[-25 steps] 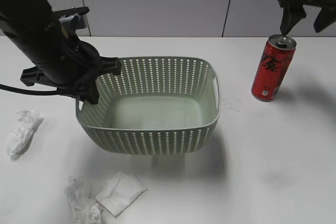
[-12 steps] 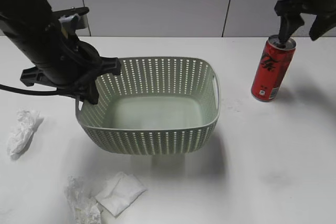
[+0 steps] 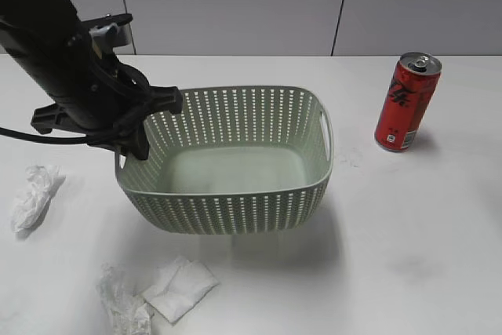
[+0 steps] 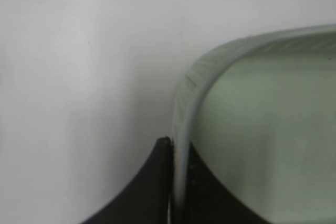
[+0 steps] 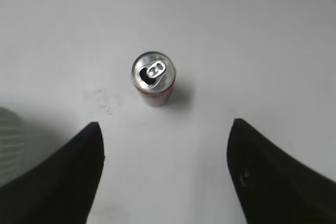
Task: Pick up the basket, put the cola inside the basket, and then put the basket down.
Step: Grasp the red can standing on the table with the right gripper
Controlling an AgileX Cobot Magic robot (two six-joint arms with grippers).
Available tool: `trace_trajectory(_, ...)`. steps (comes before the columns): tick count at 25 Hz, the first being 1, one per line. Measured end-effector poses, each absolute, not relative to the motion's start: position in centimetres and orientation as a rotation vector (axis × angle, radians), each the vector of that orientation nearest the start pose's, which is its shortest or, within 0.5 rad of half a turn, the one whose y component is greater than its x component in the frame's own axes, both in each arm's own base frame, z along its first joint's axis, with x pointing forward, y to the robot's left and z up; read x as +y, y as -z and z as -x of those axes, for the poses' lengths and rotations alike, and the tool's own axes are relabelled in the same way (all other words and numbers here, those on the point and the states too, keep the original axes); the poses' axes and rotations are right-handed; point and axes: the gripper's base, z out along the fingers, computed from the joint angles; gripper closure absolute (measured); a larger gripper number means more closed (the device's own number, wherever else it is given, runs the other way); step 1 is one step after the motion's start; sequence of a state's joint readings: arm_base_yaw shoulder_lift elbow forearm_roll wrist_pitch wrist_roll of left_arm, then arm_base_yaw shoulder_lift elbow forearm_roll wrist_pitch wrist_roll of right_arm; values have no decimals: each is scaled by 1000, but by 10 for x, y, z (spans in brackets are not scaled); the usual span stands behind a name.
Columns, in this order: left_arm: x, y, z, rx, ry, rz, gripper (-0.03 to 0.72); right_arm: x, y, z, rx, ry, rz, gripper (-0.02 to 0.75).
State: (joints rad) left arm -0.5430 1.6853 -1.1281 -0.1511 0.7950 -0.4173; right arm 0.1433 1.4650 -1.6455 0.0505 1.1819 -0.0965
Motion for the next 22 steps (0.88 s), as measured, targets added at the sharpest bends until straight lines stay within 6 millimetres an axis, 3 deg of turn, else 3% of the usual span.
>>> trace_trajectory(4,-180,-219,-278,2914,363,-47,691,39,-421,-227,2387,-106,302,187)
trace_trajectory(11,-179,-218,-277,2927,361,-10,691,23,-368,-125,2239,-103,278,187)
trace_trajectory(18,-179,-218,-277,2931,360,-5,691,13,-298,-55,2130,-104,265,187)
trace_trajectory(22,-179,-218,-277,2934,358,-5,691,10,-276,-32,2050,-111,257,187)
